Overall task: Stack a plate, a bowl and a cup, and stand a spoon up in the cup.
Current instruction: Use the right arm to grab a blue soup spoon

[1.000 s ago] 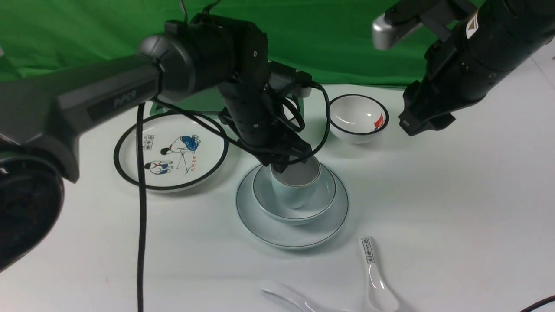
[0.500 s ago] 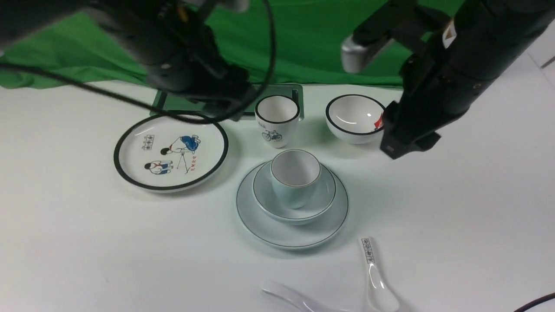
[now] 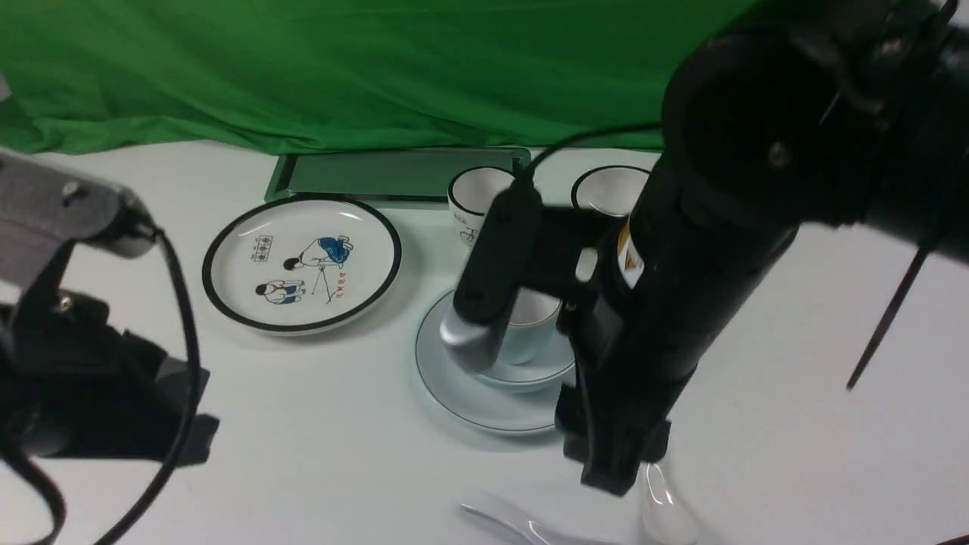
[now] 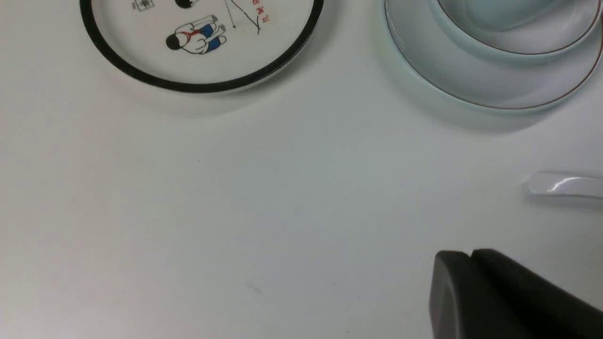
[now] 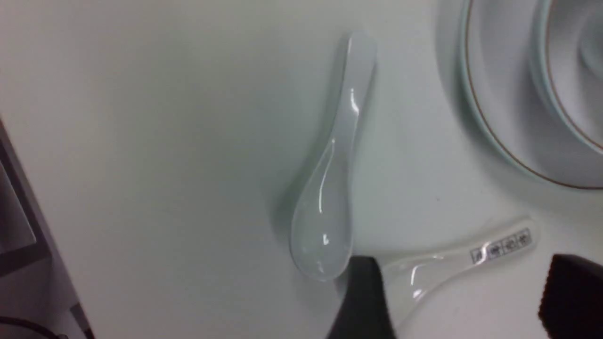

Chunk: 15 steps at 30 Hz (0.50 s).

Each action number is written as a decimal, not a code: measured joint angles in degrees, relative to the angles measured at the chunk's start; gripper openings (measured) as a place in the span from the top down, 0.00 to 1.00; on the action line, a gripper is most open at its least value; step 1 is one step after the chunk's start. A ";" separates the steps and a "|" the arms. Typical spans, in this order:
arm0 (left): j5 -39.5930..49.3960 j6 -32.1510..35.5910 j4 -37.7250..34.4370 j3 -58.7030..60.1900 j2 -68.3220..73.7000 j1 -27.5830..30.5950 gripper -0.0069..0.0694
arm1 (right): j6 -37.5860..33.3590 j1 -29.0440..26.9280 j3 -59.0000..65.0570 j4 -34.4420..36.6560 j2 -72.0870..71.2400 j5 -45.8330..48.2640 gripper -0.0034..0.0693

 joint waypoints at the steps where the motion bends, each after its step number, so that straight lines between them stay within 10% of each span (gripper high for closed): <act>1: -0.26 0.00 -0.02 0.79 -0.74 0.00 0.96 | -0.15 0.08 1.10 0.22 0.09 -1.77 0.21; 15: -1.52 -0.05 -2.09 3.00 -2.45 0.00 0.96 | -0.60 0.22 8.30 5.26 12.56 -23.45 0.18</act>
